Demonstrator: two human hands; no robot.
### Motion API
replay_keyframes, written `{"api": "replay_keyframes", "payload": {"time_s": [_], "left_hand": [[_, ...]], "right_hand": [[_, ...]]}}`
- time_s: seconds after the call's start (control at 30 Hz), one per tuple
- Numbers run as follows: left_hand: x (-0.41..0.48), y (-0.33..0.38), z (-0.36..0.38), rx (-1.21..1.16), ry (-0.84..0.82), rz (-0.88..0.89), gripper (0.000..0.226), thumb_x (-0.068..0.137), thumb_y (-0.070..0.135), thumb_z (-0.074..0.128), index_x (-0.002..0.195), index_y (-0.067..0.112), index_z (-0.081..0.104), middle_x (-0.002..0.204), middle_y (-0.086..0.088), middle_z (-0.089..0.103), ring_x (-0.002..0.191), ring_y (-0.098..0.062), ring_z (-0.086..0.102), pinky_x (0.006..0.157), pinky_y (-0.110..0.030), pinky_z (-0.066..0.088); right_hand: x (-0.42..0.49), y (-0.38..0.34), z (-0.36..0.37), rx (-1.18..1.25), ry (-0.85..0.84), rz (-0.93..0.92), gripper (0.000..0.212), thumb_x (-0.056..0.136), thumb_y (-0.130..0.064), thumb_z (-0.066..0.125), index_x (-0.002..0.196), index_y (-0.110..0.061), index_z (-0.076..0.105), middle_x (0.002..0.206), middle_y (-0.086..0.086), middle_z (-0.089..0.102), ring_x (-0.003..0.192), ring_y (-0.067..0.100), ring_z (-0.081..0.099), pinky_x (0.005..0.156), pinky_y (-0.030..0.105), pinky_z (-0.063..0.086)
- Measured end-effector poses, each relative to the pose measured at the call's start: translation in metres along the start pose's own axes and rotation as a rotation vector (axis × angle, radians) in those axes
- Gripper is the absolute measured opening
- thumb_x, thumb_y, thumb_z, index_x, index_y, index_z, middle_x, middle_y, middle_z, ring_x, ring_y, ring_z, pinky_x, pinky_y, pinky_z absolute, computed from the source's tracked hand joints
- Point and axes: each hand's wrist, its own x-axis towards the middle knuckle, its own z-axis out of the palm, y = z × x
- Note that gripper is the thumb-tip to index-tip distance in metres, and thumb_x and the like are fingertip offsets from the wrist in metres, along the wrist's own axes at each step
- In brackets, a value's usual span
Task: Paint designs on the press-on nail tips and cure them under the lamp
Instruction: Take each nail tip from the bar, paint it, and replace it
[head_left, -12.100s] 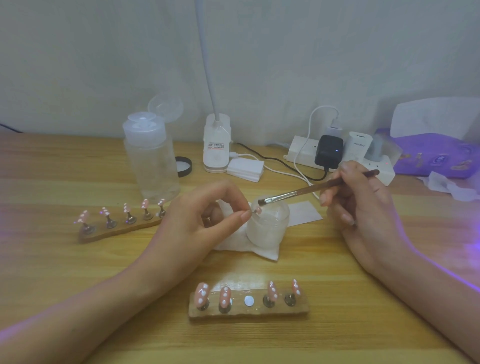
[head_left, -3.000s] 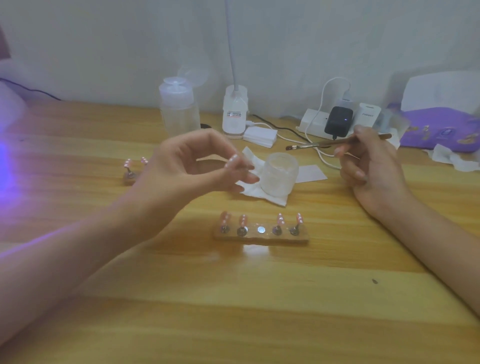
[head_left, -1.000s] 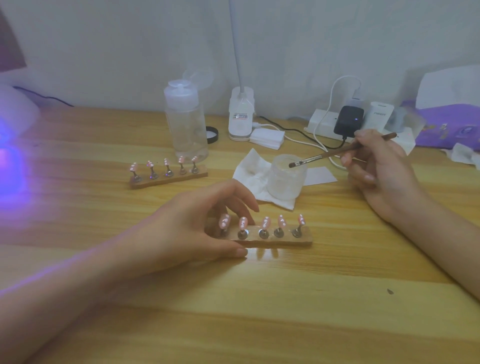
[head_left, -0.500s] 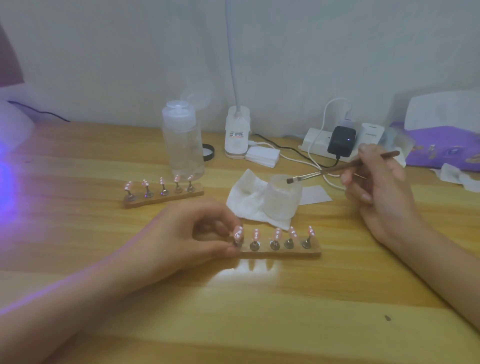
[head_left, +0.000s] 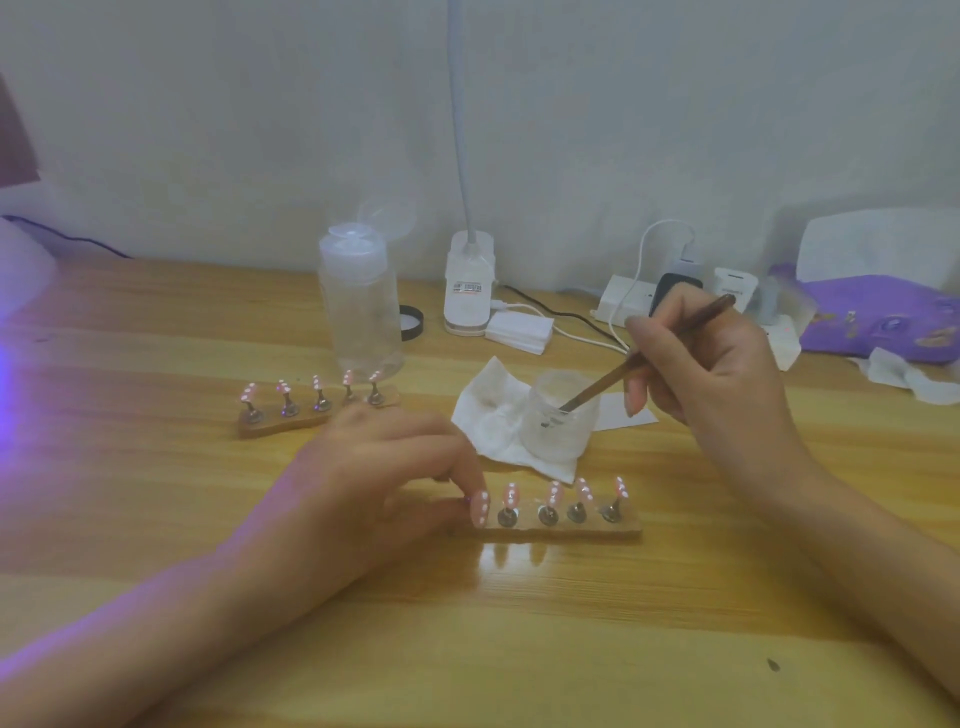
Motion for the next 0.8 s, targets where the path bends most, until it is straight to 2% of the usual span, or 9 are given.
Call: {"api": "replay_keyframes", "payload": {"time_s": [0.07, 0.1, 0.2, 0.3, 0.4, 0.5, 0.67, 0.8], "left_hand": [[0.005, 0.003, -0.006, 0.025, 0.087, 0.027, 0.012, 0.087, 0.034, 0.066, 0.081, 0.025, 0.07, 0.094, 0.016, 0.069, 0.093, -0.007, 0.067, 0.082, -0.045, 0.049], [0.009, 0.004, -0.009, -0.04, 0.116, 0.009, 0.01, 0.088, 0.033, 0.065, 0.083, 0.025, 0.069, 0.094, 0.015, 0.071, 0.092, -0.011, 0.069, 0.082, -0.042, 0.051], [0.022, 0.005, -0.016, -0.21, 0.168, -0.11, 0.005, 0.089, 0.039, 0.067, 0.086, 0.035, 0.066, 0.095, 0.015, 0.073, 0.08, -0.009, 0.069, 0.074, -0.02, 0.049], [0.039, -0.001, -0.009, -0.313, 0.169, -0.183, 0.01, 0.083, 0.031, 0.077, 0.081, 0.037, 0.069, 0.087, 0.019, 0.072, 0.06, -0.002, 0.058, 0.058, -0.005, 0.038], [0.055, -0.009, 0.004, -0.431, 0.168, -0.272, 0.016, 0.083, 0.022, 0.078, 0.078, 0.033, 0.069, 0.077, 0.023, 0.071, 0.051, 0.001, 0.048, 0.051, -0.004, 0.033], [0.062, -0.017, 0.018, -0.473, 0.184, -0.349, 0.017, 0.084, 0.015, 0.077, 0.076, 0.026, 0.067, 0.058, 0.027, 0.06, 0.047, 0.002, 0.044, 0.049, -0.005, 0.033], [0.057, -0.025, 0.033, -0.443, 0.204, -0.376, 0.015, 0.085, 0.017, 0.077, 0.077, 0.024, 0.067, 0.068, 0.026, 0.064, 0.053, 0.001, 0.045, 0.051, -0.007, 0.036], [0.054, -0.028, 0.036, -0.431, 0.223, -0.36, 0.012, 0.083, 0.023, 0.079, 0.077, 0.026, 0.069, 0.066, 0.025, 0.062, 0.052, 0.0, 0.046, 0.052, -0.007, 0.036]], "right_hand": [[-0.001, 0.001, 0.001, 0.001, -0.009, 0.012, 0.029, 0.092, -0.029, 0.059, 0.075, -0.008, 0.05, 0.053, 0.013, 0.06, 0.037, 0.008, 0.037, 0.04, 0.014, 0.029], [-0.001, 0.001, 0.001, 0.005, -0.006, 0.016, 0.03, 0.093, -0.03, 0.059, 0.076, -0.007, 0.05, 0.053, 0.013, 0.061, 0.037, 0.01, 0.035, 0.04, 0.015, 0.029], [0.001, 0.002, -0.004, 0.063, 0.068, 0.006, 0.027, 0.094, -0.032, 0.059, 0.074, -0.015, 0.05, 0.053, 0.01, 0.062, 0.036, 0.013, 0.033, 0.037, 0.018, 0.027], [0.003, 0.008, -0.011, 0.112, 0.198, 0.037, 0.029, 0.098, -0.032, 0.056, 0.074, -0.019, 0.046, 0.053, 0.006, 0.061, 0.036, 0.011, 0.033, 0.038, 0.018, 0.026], [-0.001, 0.016, -0.014, 0.208, 0.281, 0.127, 0.028, 0.098, -0.032, 0.054, 0.074, -0.02, 0.047, 0.051, 0.003, 0.059, 0.035, 0.01, 0.03, 0.038, 0.018, 0.026], [-0.005, 0.02, -0.017, 0.311, 0.297, 0.218, 0.026, 0.09, -0.039, 0.057, 0.076, -0.019, 0.05, 0.052, 0.002, 0.057, 0.035, 0.008, 0.032, 0.039, 0.016, 0.029], [-0.003, 0.022, -0.019, 0.366, 0.287, 0.308, 0.025, 0.086, -0.04, 0.058, 0.079, -0.017, 0.051, 0.053, 0.001, 0.058, 0.036, 0.006, 0.037, 0.036, 0.014, 0.03], [-0.002, 0.023, -0.019, 0.38, 0.272, 0.324, 0.024, 0.087, -0.036, 0.059, 0.074, -0.018, 0.05, 0.053, 0.002, 0.058, 0.036, 0.008, 0.038, 0.036, 0.015, 0.031]]}}
